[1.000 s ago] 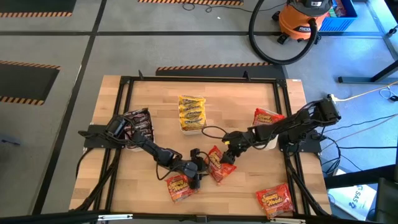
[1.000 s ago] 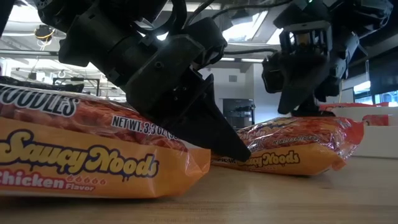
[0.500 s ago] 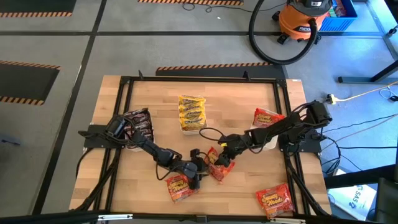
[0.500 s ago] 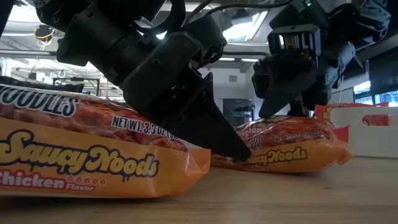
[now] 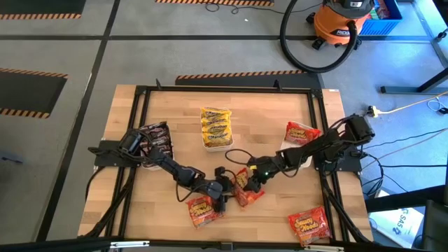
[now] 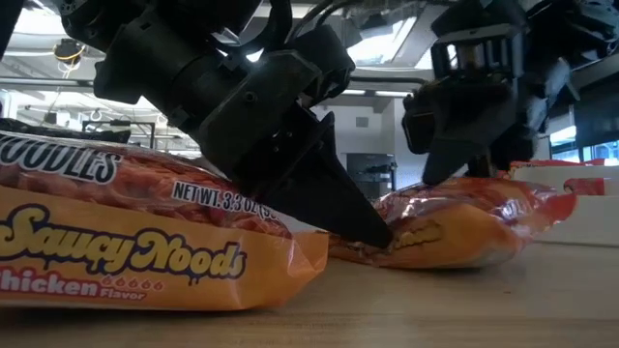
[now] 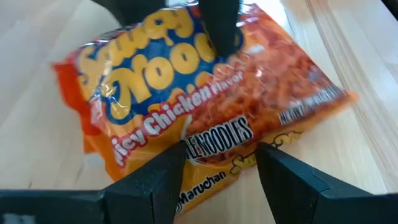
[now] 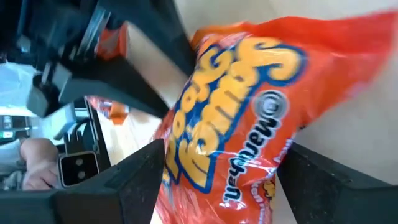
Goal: Sort Maruchan noodles
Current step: Put the center orange noodle pack into the right white bin
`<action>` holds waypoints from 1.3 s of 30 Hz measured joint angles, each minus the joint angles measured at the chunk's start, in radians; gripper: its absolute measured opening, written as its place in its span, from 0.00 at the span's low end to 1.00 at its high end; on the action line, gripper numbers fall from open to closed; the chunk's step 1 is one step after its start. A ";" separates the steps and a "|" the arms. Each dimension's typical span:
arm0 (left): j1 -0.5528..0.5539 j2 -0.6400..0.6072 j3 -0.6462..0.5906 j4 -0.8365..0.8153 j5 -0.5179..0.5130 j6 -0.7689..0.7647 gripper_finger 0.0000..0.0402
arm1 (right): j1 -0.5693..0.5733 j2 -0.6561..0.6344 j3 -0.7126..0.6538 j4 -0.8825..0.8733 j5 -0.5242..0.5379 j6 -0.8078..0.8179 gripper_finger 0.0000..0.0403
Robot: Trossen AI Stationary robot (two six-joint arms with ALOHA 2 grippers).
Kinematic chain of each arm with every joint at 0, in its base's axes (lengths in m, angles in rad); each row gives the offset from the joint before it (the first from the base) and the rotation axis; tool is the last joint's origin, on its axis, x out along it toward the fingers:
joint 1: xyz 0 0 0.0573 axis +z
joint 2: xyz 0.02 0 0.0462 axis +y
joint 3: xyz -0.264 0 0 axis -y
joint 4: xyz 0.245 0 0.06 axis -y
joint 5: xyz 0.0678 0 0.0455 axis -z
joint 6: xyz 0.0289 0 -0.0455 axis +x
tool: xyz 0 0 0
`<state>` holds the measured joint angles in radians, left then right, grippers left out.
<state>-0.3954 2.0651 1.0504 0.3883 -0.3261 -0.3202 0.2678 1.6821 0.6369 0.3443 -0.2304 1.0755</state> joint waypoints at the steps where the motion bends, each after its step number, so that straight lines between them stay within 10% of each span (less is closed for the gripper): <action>1: 0.002 0.000 0.000 0.005 0.000 0.000 0.49 | 0.005 0.000 0.000 0.000 0.007 -0.001 0.68; 8: 0.004 0.000 0.000 0.013 -0.006 -0.001 0.49 | 0.007 0.000 0.000 0.004 0.093 -0.007 0.66; 22: -0.010 -0.028 -0.001 -0.026 -0.002 0.040 0.49 | 0.007 -0.009 0.002 0.033 0.106 -0.066 0.23; 39: -0.048 -0.201 0.000 -0.341 -0.009 0.043 0.49 | 0.007 -0.283 0.002 -0.216 0.120 -0.200 0.21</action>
<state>-0.4429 1.8645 1.0504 0.0478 -0.3354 -0.2768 0.2752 1.3988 0.6392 0.1281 -0.1100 0.8753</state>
